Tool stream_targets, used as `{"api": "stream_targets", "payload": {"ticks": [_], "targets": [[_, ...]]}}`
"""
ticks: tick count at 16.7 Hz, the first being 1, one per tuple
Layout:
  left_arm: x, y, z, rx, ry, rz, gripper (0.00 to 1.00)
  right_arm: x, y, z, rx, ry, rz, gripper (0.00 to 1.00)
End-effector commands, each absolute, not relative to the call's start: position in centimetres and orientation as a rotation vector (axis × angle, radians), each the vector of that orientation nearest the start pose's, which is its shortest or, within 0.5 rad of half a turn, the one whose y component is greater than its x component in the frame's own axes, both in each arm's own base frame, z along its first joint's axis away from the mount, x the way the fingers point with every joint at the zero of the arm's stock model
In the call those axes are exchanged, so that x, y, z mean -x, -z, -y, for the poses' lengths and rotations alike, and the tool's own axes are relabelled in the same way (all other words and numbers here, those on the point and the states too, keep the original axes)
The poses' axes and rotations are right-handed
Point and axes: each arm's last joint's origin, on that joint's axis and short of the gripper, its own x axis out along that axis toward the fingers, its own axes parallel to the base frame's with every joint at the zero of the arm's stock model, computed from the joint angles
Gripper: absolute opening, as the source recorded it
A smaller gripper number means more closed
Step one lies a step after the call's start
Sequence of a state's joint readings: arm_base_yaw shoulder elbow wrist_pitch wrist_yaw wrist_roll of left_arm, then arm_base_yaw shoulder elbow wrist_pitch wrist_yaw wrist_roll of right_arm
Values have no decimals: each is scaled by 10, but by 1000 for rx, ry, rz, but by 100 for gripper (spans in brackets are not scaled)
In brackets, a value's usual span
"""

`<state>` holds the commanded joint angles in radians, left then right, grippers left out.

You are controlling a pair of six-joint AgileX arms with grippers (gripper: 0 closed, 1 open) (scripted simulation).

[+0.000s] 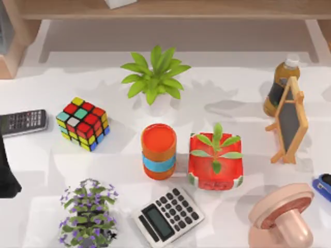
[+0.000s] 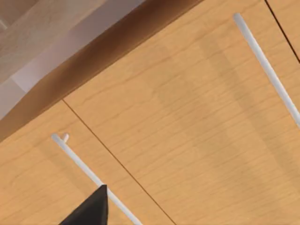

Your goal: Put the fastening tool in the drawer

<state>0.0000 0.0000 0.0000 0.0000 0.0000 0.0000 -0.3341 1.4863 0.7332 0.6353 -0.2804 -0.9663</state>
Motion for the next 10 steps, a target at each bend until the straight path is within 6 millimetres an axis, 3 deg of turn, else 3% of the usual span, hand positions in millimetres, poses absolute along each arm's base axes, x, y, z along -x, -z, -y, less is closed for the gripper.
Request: {"api": "stream_targets", "payload": {"ticks": [5, 10], "targets": [[-106, -160, 1, 0, 0, 0, 100, -373, -153, 150, 1289, -34, -100, 100], [-106, -160, 1, 0, 0, 0, 100, -399, -98, 177, 1526, -4, -28, 100]]}}
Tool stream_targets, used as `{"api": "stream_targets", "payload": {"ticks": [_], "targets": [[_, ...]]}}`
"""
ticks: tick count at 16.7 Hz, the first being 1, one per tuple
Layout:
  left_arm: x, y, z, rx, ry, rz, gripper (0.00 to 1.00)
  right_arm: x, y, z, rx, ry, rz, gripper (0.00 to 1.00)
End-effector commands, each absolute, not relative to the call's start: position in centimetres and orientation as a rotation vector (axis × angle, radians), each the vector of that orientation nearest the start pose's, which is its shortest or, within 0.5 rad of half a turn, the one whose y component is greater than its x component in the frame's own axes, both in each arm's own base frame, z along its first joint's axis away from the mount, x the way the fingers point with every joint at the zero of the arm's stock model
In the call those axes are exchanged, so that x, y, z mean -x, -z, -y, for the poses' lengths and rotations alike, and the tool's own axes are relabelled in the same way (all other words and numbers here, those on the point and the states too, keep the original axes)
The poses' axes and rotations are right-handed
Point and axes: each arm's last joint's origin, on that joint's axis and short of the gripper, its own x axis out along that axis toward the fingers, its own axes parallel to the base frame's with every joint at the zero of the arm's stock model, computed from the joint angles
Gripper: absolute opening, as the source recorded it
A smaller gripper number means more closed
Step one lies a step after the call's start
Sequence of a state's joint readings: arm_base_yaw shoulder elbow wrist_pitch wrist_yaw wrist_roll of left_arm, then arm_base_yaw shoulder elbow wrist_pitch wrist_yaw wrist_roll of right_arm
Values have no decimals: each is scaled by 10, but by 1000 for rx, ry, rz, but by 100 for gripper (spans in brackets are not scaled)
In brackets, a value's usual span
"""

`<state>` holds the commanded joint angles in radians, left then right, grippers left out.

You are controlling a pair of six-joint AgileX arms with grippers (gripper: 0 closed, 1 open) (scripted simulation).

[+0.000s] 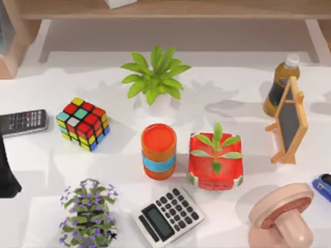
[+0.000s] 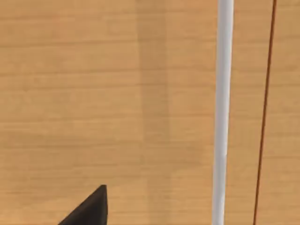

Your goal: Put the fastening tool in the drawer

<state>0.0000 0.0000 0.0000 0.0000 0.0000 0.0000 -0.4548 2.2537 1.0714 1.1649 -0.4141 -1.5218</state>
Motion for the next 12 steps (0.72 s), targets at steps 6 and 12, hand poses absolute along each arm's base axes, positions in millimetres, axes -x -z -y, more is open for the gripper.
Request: {"api": "stream_targets", "payload": {"ticks": [6, 12], "targets": [[-106, -160, 1, 0, 0, 0, 100, -403, -89, 180, 1571, 8, -8, 100], [-106, -160, 1, 0, 0, 0, 100, -419, -89, 180, 1571, 8, -8, 100]]}}
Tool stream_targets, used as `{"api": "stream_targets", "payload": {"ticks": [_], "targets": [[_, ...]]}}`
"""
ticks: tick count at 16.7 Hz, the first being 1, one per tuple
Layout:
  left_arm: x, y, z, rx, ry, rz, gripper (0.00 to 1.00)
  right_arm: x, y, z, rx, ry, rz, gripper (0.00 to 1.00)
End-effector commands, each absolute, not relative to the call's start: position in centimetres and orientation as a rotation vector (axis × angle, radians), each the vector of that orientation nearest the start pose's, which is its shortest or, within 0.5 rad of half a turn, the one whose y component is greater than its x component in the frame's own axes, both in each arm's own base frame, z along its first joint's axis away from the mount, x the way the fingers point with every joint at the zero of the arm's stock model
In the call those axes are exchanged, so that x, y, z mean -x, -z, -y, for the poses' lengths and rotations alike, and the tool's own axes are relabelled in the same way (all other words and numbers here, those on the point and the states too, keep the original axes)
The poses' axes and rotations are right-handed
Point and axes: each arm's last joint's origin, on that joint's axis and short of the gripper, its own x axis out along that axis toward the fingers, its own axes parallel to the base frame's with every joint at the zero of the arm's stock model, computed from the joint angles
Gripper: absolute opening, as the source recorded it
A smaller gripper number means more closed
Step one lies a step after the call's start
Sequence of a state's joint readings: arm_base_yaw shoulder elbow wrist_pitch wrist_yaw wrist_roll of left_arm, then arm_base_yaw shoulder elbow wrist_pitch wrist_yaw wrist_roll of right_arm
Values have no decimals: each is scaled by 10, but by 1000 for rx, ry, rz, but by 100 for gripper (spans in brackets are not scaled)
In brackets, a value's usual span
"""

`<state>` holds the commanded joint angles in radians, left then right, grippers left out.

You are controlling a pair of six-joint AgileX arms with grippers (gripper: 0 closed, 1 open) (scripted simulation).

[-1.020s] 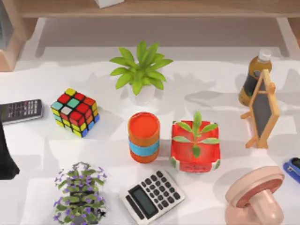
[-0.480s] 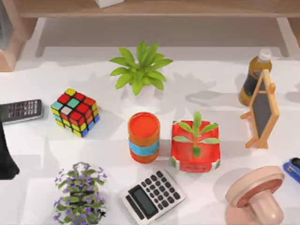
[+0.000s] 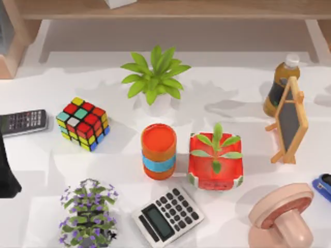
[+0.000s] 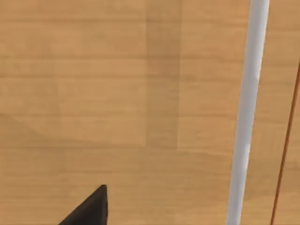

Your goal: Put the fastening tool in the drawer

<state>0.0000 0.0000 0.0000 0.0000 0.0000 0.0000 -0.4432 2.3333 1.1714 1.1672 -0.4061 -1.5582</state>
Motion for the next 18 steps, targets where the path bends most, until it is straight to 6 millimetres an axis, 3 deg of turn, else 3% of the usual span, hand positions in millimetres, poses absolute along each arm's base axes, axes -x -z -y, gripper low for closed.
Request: {"api": "stream_targets", "payload": {"ticks": [6, 18], "targets": [[-106, -160, 1, 0, 0, 0, 100, -428, -89, 181, 1571, 8, -8, 100], [-106, -160, 1, 0, 0, 0, 100, -428, -89, 181, 1571, 8, -8, 10]]}}
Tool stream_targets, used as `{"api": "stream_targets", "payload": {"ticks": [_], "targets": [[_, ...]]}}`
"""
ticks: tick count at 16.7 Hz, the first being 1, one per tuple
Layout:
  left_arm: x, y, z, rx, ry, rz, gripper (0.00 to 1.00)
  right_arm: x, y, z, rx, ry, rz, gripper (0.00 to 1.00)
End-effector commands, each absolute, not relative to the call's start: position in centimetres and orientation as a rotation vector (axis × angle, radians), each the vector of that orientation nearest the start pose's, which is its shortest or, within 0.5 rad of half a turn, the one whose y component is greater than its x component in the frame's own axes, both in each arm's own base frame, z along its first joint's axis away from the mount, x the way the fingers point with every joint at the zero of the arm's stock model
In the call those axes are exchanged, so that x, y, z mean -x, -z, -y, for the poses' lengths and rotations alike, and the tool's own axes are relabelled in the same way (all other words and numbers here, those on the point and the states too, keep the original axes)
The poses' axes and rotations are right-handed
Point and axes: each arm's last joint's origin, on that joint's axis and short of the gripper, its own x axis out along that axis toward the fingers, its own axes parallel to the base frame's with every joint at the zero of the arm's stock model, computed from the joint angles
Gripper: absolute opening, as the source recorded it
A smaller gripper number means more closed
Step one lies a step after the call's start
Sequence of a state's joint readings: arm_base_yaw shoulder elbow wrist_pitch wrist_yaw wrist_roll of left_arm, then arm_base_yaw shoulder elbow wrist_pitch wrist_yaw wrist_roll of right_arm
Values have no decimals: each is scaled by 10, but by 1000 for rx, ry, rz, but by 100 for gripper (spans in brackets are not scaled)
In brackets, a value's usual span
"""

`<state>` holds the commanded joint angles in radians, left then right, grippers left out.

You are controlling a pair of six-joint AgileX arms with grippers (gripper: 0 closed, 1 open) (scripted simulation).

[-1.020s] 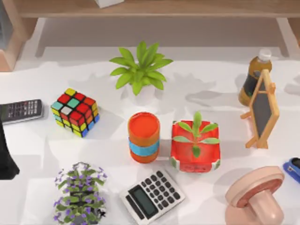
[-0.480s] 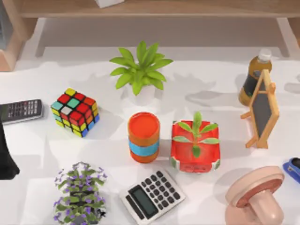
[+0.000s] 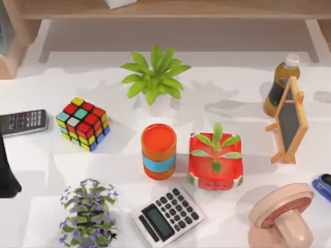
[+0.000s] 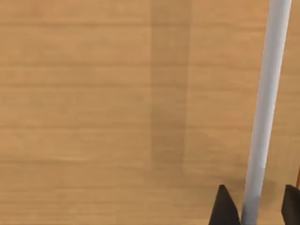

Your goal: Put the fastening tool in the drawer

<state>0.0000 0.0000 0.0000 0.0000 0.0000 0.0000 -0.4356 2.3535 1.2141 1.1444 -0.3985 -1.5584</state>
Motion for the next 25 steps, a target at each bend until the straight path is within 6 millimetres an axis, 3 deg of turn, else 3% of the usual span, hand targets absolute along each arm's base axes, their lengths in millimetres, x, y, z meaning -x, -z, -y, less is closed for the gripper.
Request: {"api": "stream_targets", "payload": {"ticks": [2, 11, 14, 19, 25], "targets": [[-106, -160, 1, 0, 0, 0, 100, -428, -89, 181, 1571, 8, -8, 0], [-106, -160, 1, 0, 0, 0, 100, -427, -88, 182, 1567, 9, -14, 0], [-106, -160, 1, 0, 0, 0, 100, -411, -88, 183, 1564, 8, -13, 0], [-106, -160, 1, 0, 0, 0, 100, -369, -87, 181, 1565, 5, -17, 0], [-106, -160, 1, 0, 0, 0, 100, -365, -87, 181, 1565, 7, -15, 0]]}}
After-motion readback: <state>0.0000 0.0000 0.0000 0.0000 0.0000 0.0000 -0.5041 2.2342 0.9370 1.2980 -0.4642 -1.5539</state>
